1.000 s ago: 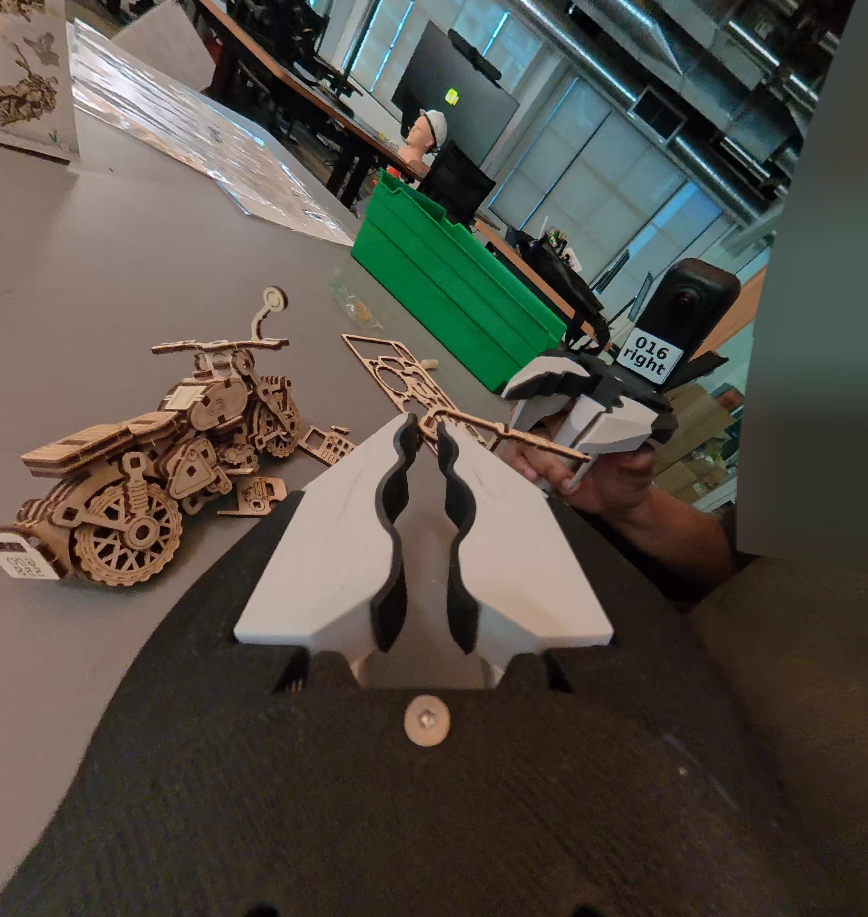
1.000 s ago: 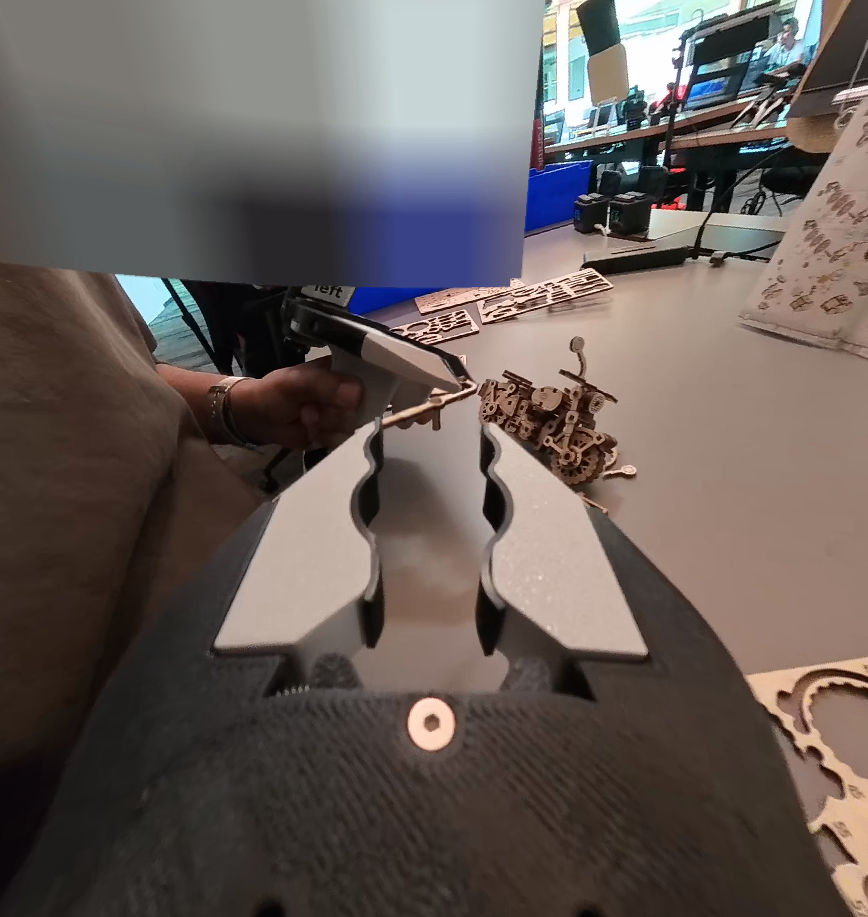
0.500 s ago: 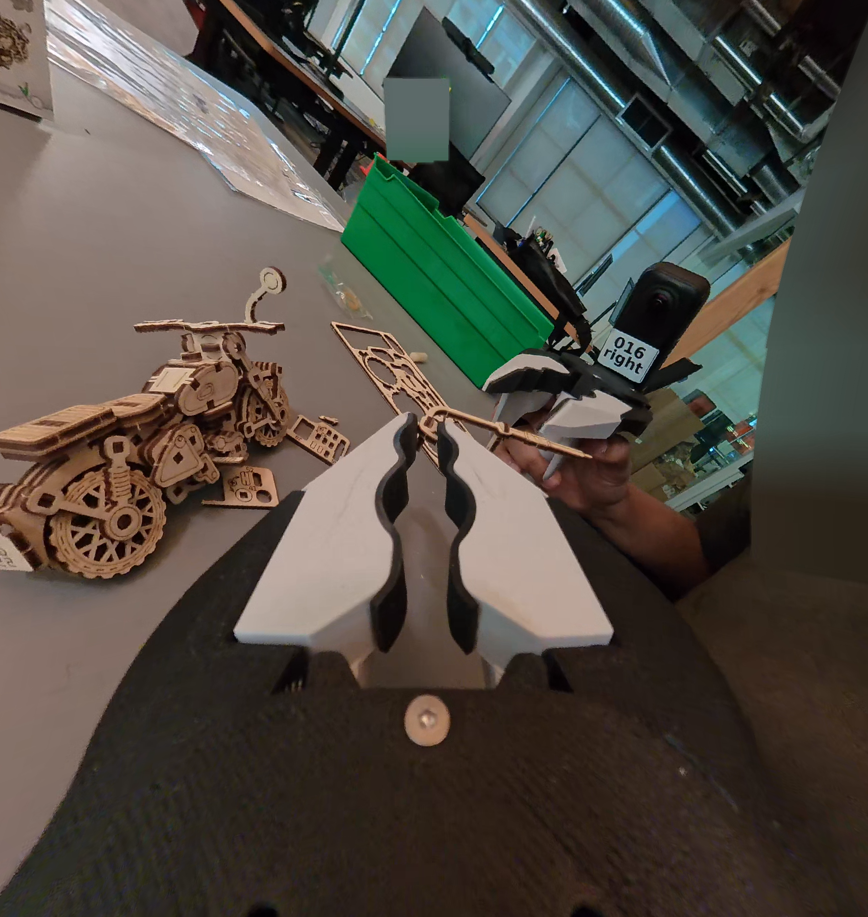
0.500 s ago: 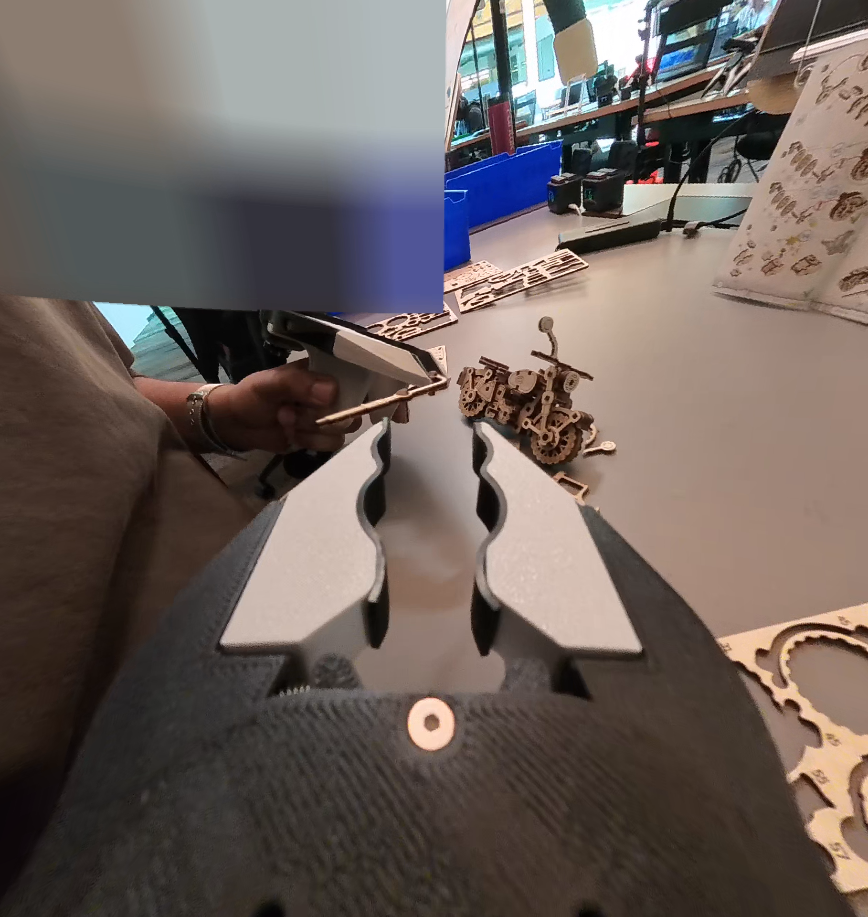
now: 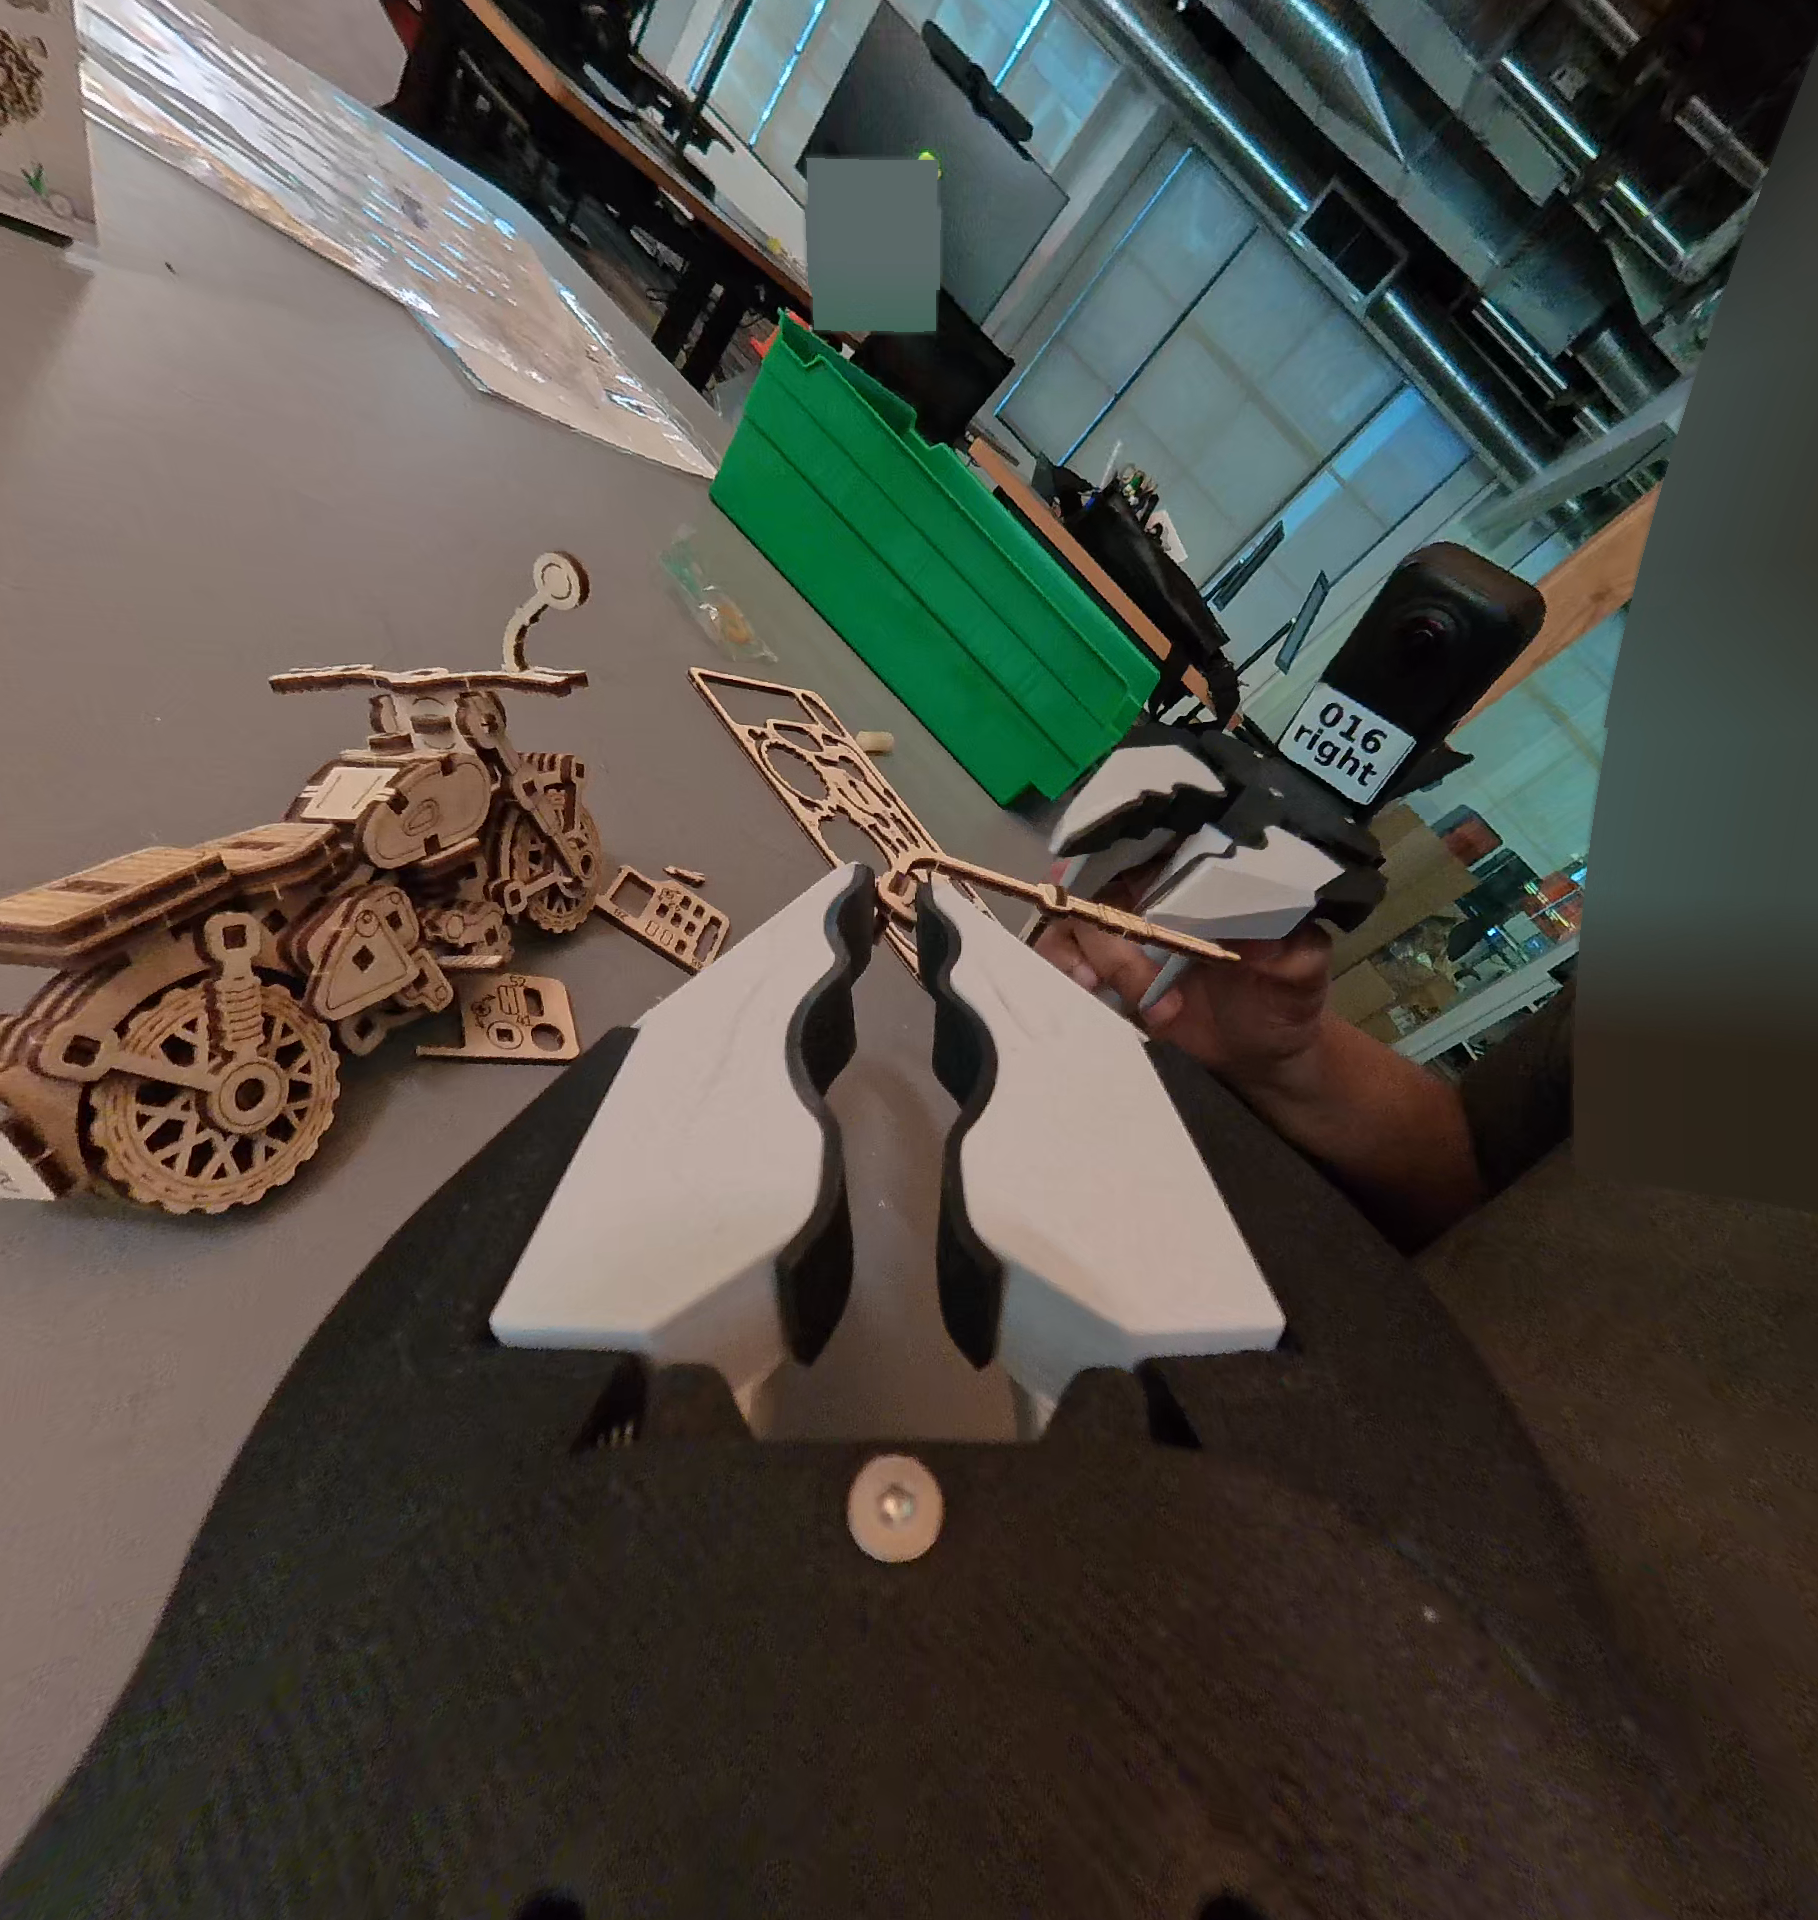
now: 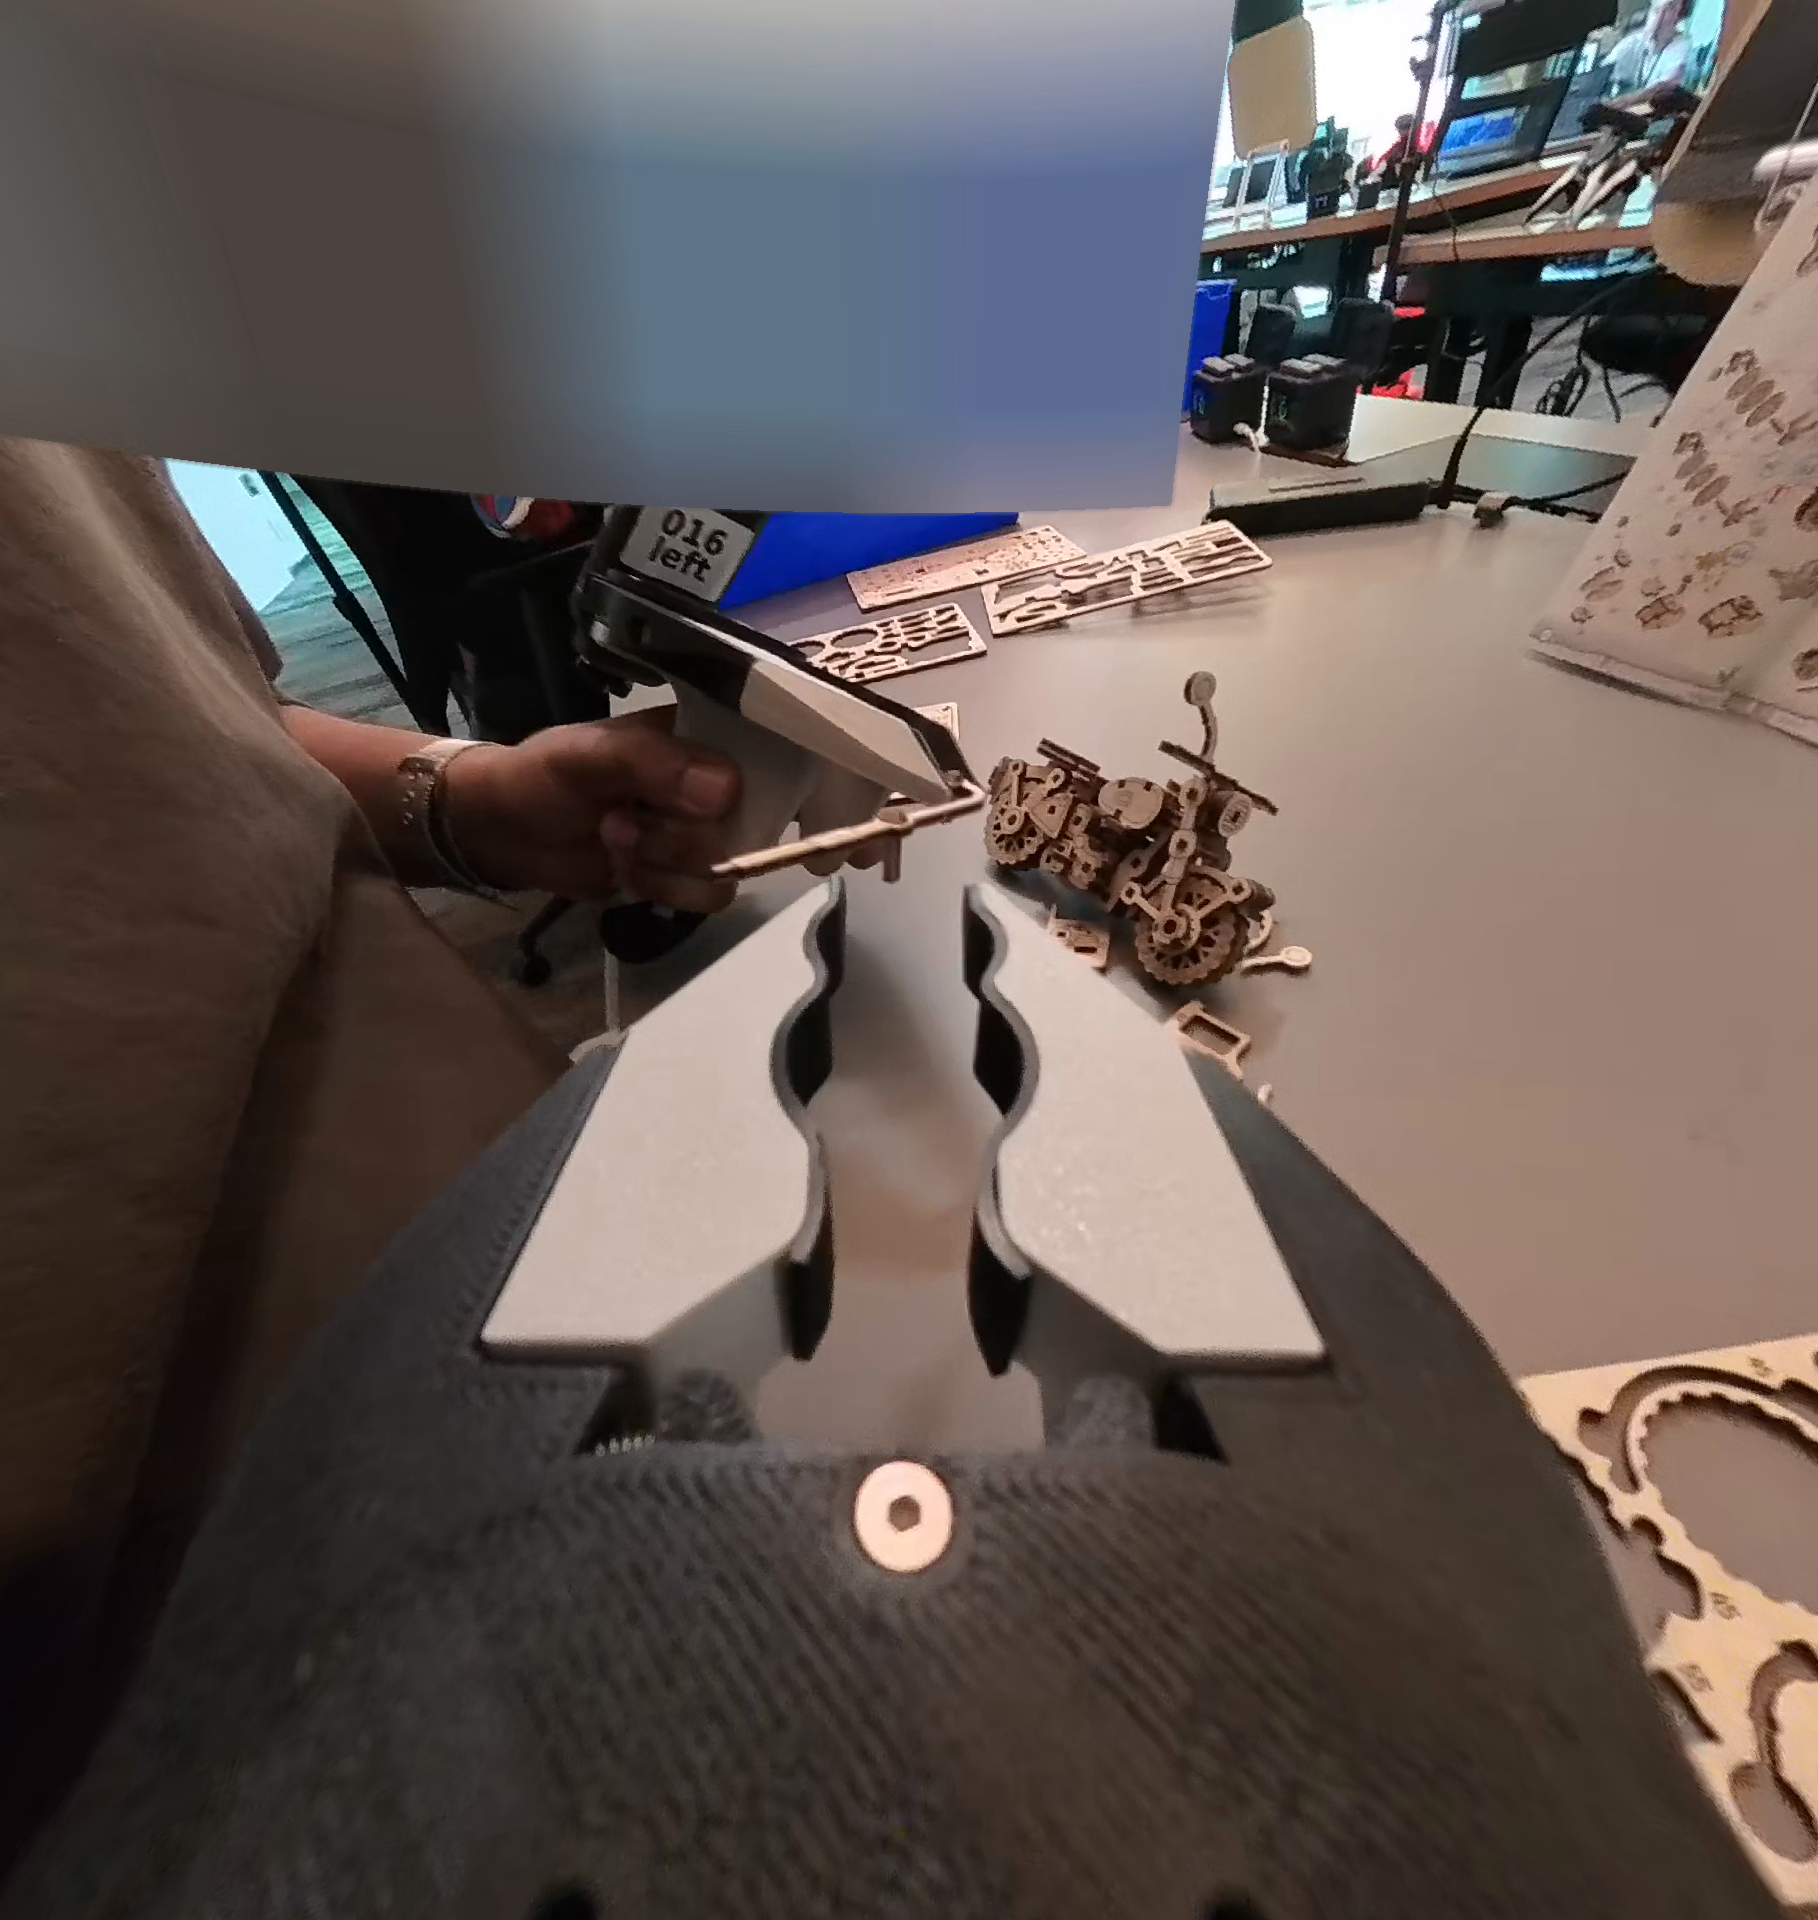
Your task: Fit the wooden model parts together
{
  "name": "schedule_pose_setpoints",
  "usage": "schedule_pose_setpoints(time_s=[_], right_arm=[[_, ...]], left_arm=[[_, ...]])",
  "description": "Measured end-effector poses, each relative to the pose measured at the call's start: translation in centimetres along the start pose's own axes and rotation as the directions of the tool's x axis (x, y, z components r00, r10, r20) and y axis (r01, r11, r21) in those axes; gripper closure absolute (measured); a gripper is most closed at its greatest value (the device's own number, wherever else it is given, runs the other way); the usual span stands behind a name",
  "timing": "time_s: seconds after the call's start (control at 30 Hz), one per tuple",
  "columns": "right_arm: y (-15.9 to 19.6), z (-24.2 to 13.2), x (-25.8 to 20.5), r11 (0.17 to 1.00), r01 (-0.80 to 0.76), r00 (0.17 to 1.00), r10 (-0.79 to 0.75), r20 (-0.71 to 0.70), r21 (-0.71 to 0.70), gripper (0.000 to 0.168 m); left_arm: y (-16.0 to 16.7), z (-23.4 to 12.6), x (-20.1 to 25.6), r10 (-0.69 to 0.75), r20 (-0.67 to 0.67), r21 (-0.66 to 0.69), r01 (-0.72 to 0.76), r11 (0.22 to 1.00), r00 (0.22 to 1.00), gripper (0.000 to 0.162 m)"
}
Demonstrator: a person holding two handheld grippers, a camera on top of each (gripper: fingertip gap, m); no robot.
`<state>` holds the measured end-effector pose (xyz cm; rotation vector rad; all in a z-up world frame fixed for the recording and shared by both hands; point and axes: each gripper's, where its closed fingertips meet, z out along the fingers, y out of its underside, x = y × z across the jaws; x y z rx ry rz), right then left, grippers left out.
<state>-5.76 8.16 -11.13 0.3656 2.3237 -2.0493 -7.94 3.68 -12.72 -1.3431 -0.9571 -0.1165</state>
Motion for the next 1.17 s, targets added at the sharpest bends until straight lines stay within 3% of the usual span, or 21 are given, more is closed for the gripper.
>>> schedule_pose_setpoints(time_s=[0.33,0.43,0.57,0.67,0.73,0.9,1.07,1.17], right_arm=[[-2.2,-1.1,-1.8,0.985,0.143,0.989,-0.147,0.028,0.093,0.163],[-2.9,-3.2,0.2,0.978,0.200,0.976,-0.195,-0.096,0.051,0.164],[-3.2,-9.8,5.3,0.965,0.258,0.878,-0.252,-0.406,-0.041,0.163],[-0.7,-14.3,8.8,0.978,0.173,0.796,-0.209,-0.569,-0.117,0.163],[0.8,-15.5,9.6,0.989,0.086,0.802,-0.140,-0.580,-0.119,0.164],[1.1,-15.0,9.6,0.999,-0.002,0.851,-0.019,-0.525,-0.039,0.163],[3.4,-15.4,11.2,0.985,-0.099,0.785,-0.010,-0.619,-0.142,0.168],[4.7,-14.8,11.1,0.972,-0.161,0.798,0.027,-0.602,-0.170,0.168]], left_arm=[[0.4,0.2,0.2,0.004,-0.009,-0.016,-0.004,1.000,1.000,0.157],[0.5,0.4,0.1,0.030,0.005,-0.028,-0.030,0.999,1.000,0.157],[1.1,0.7,-0.1,0.092,0.035,-0.060,-0.090,0.994,0.995,0.157],[1.4,1.3,0.0,0.104,0.034,-0.077,-0.102,0.992,0.994,0.157],[1.6,1.6,0.1,0.095,0.030,-0.090,-0.092,0.992,0.995,0.157],[1.7,1.8,0.2,0.090,0.024,-0.091,-0.087,0.992,0.996,0.157],[1.8,1.6,0.7,0.111,0.014,-0.091,-0.109,0.990,0.994,0.157],[1.9,1.6,0.8,0.112,0.008,-0.093,-0.111,0.990,0.994,0.157]])
